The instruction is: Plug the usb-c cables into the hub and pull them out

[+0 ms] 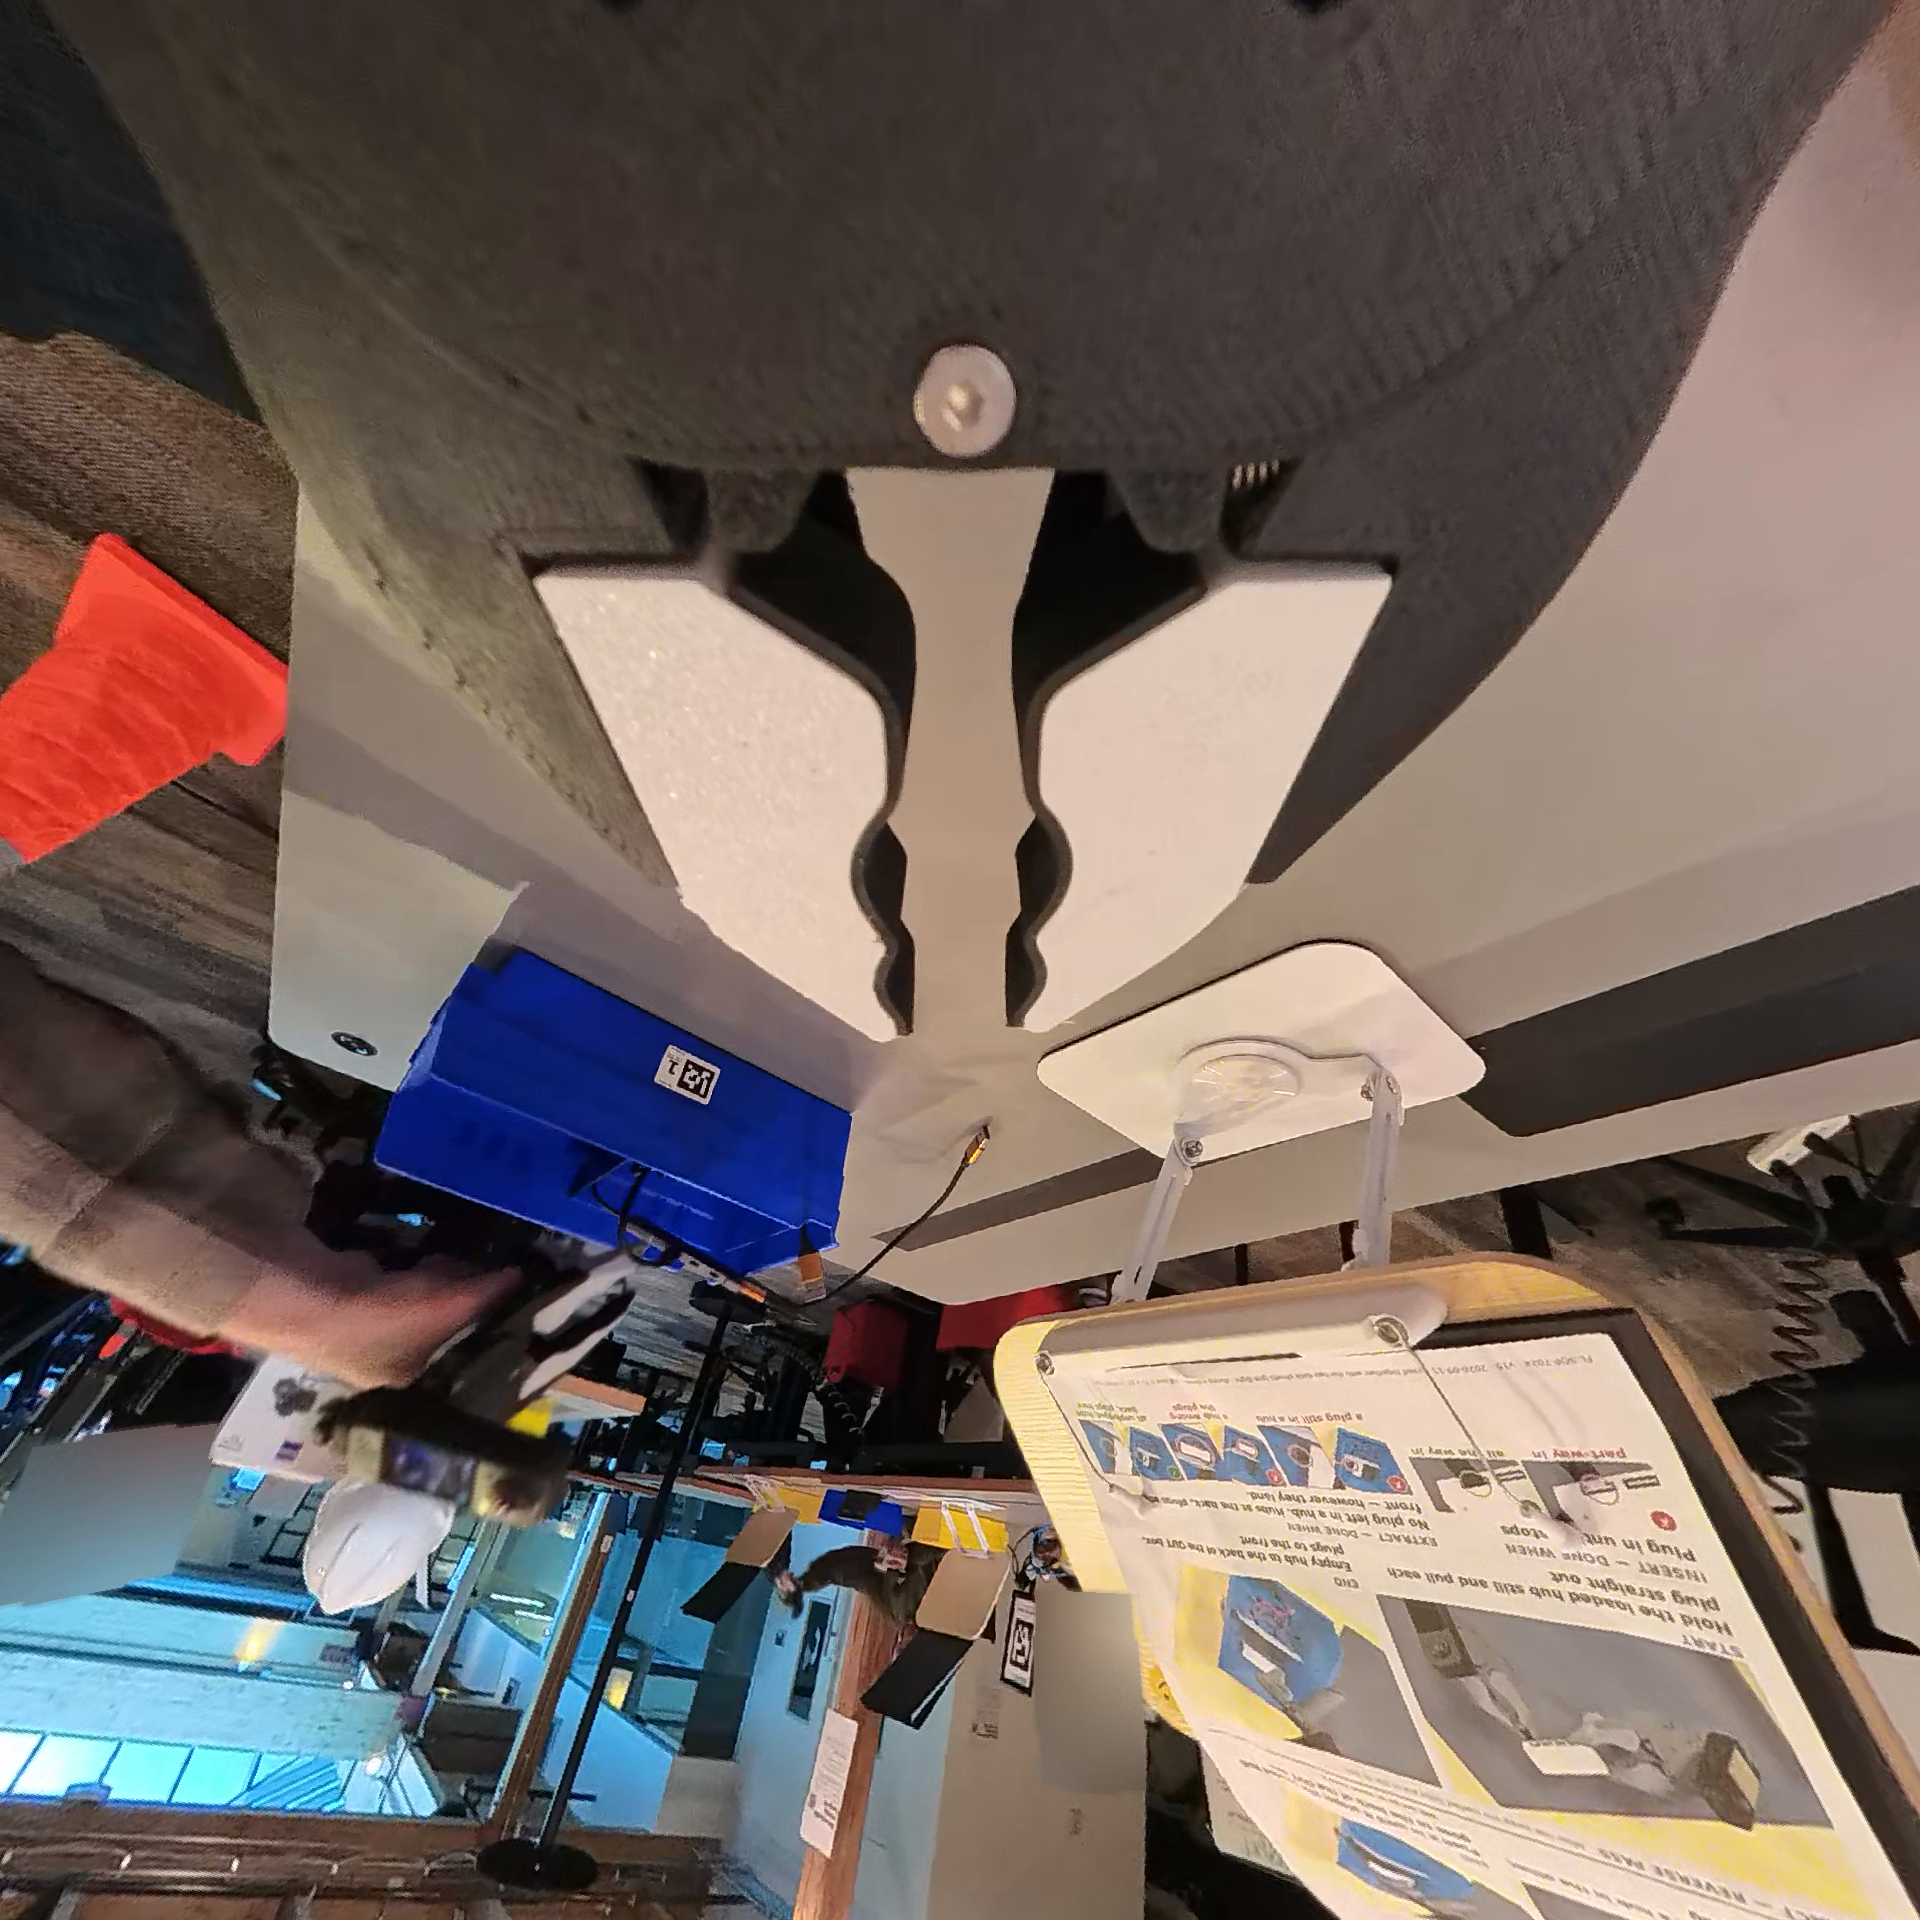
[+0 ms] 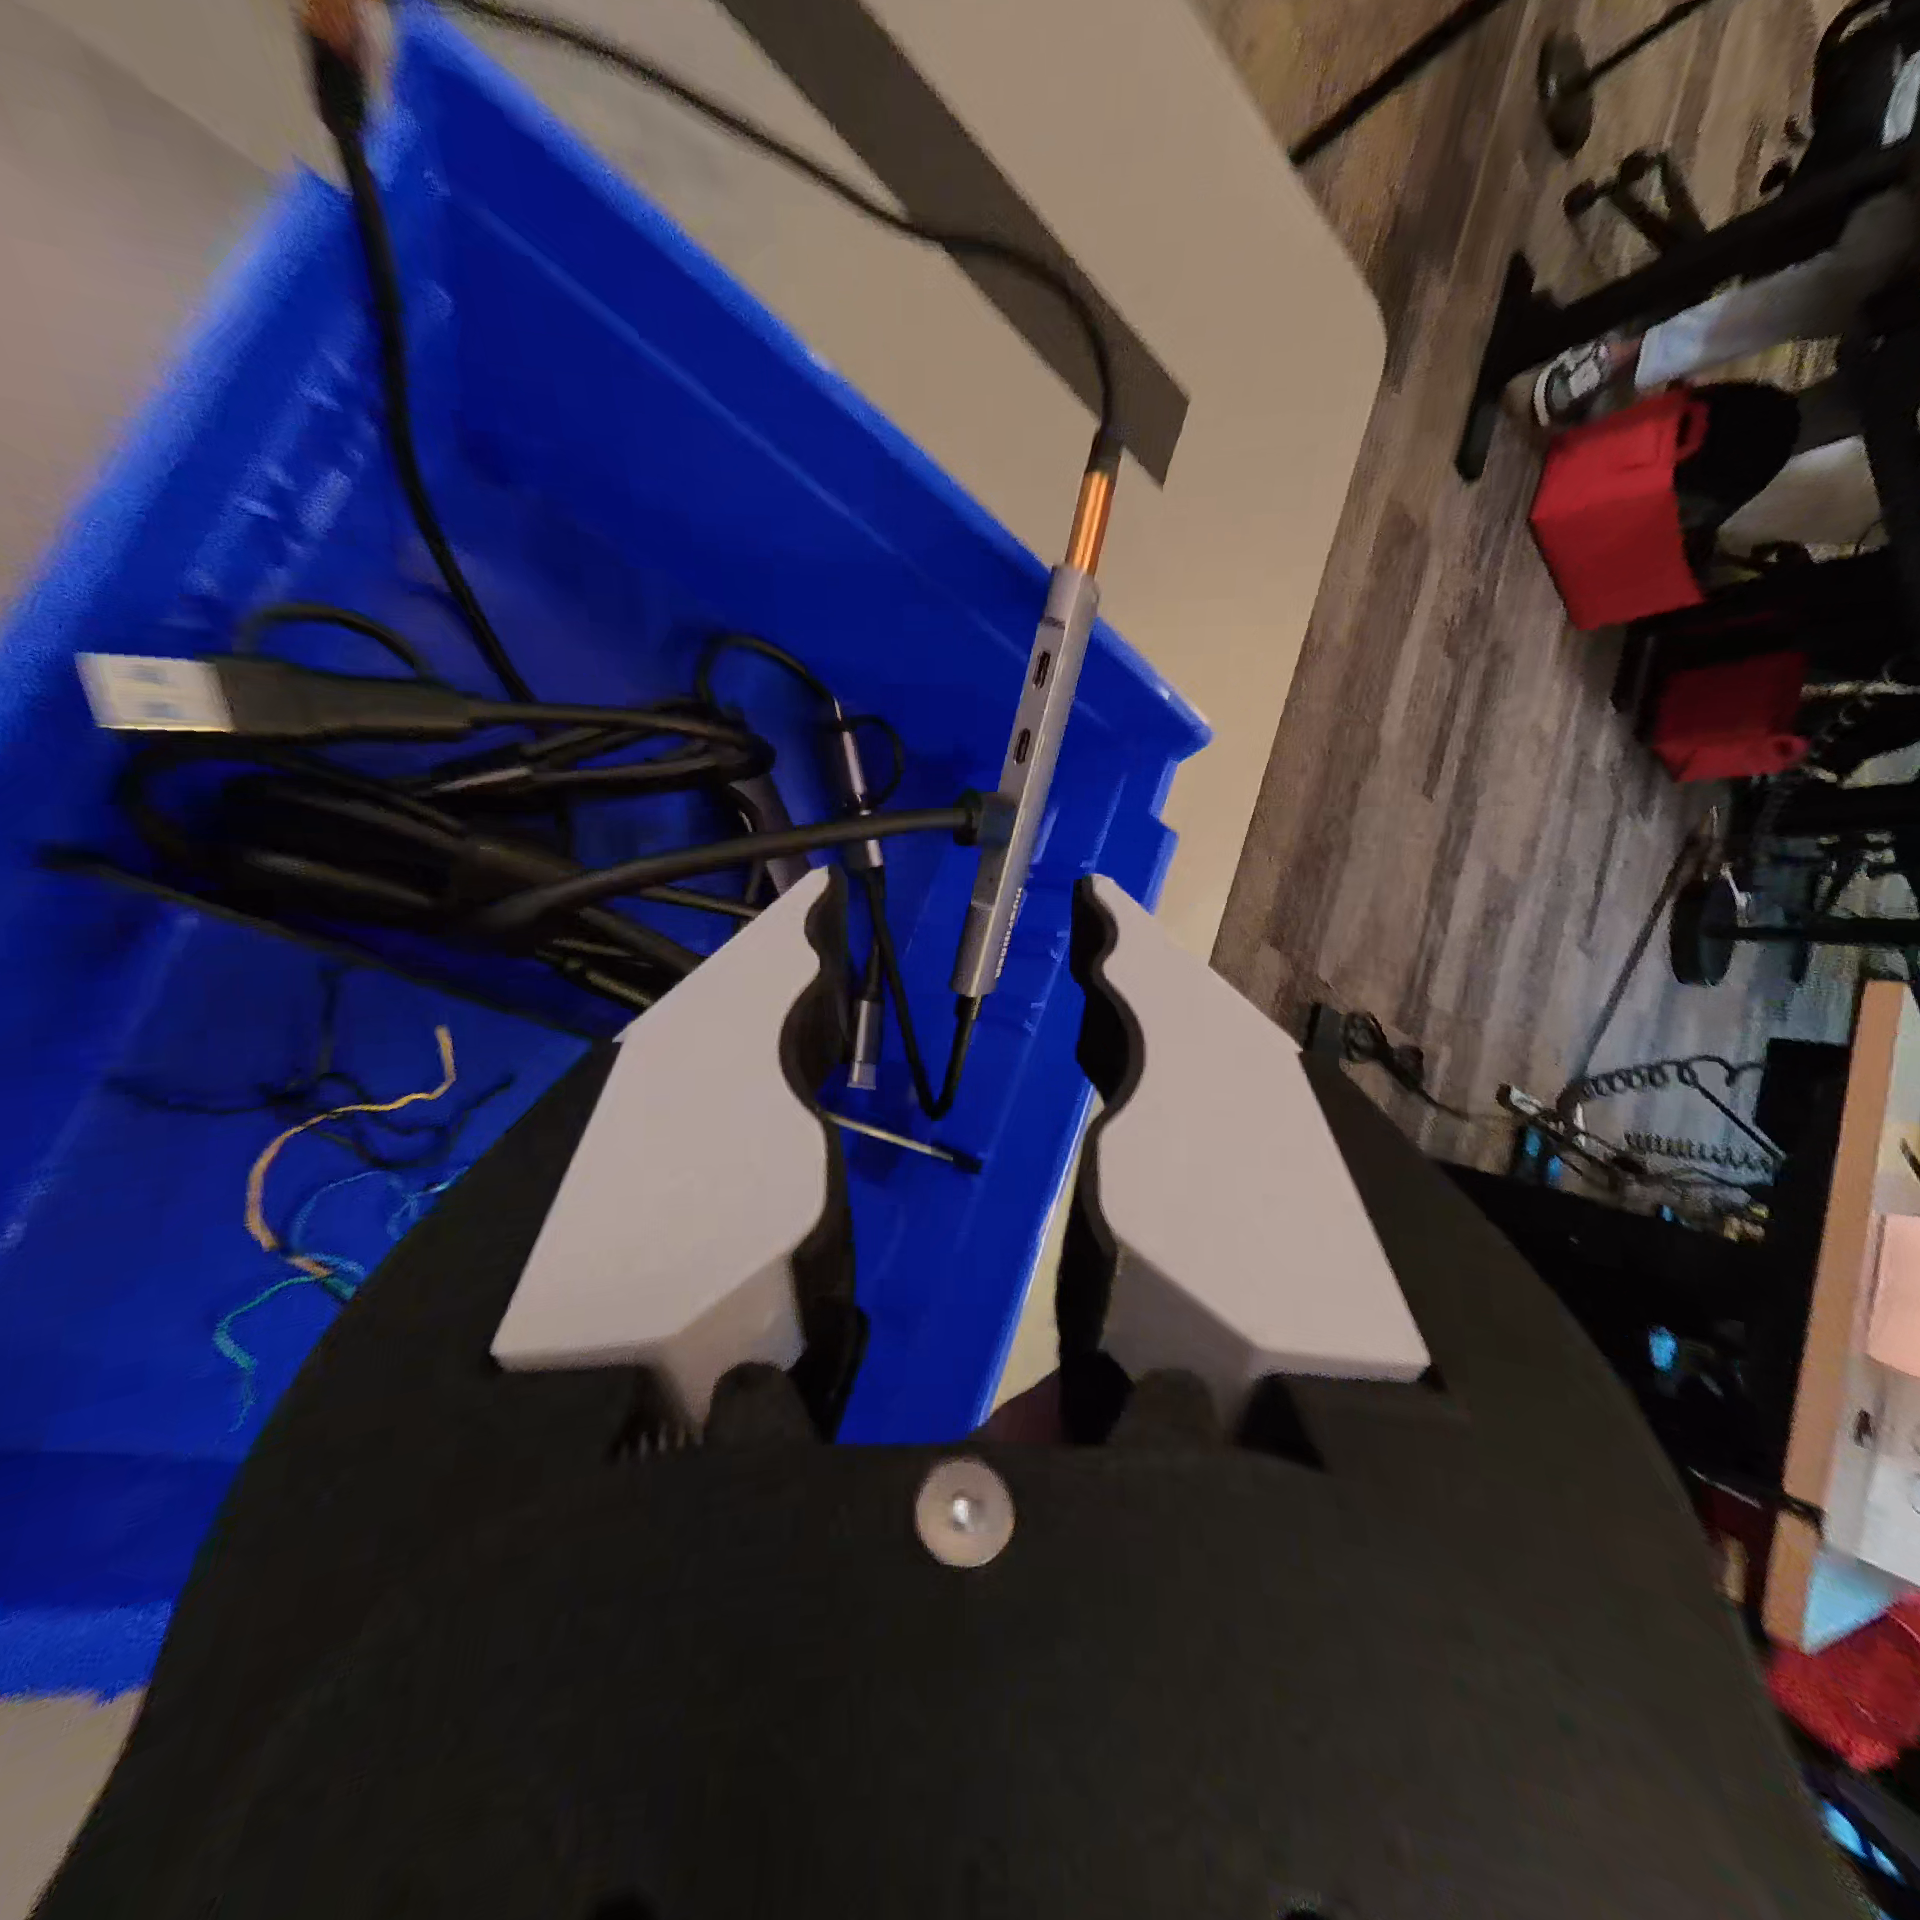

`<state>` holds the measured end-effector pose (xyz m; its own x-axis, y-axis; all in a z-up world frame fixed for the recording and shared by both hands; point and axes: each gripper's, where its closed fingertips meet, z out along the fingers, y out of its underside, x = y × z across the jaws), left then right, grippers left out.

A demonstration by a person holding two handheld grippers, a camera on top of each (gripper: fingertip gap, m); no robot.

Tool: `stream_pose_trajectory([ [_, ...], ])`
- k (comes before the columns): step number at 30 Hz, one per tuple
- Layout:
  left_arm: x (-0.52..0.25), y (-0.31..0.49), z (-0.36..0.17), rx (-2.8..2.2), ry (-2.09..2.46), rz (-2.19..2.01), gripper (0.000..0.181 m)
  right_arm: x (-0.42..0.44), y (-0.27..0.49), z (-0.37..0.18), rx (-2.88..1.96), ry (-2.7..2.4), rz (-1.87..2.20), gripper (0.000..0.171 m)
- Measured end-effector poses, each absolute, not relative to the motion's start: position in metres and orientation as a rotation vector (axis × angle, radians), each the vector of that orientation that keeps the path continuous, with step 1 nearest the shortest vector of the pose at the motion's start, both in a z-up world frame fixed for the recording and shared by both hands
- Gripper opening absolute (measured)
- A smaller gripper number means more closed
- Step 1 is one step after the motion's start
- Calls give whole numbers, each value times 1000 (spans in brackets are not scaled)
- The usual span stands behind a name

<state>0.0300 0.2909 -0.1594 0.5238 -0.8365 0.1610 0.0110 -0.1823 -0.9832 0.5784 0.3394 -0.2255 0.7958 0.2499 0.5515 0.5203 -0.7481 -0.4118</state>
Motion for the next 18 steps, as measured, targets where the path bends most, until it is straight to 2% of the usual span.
stream_pose_trajectory([
  [5, 37, 281, -154, -1560, 795, -837, 23, 511, 314, -181, -2280, -668, -452, 56],
  [10, 48, 261, -155, -1550, 911, -751, 30, 413, 277, -165, -2115, -841, -311, 61],
  [15, 54, 235, -165, -1545, 1019, -665, 34, 310, 236, -201, -2065, -990, -119, 54],
  [18, 57, 217, -183, -1576, 1068, -652, 36, 254, 222, -234, -2052, -1046, 2, 60],
])
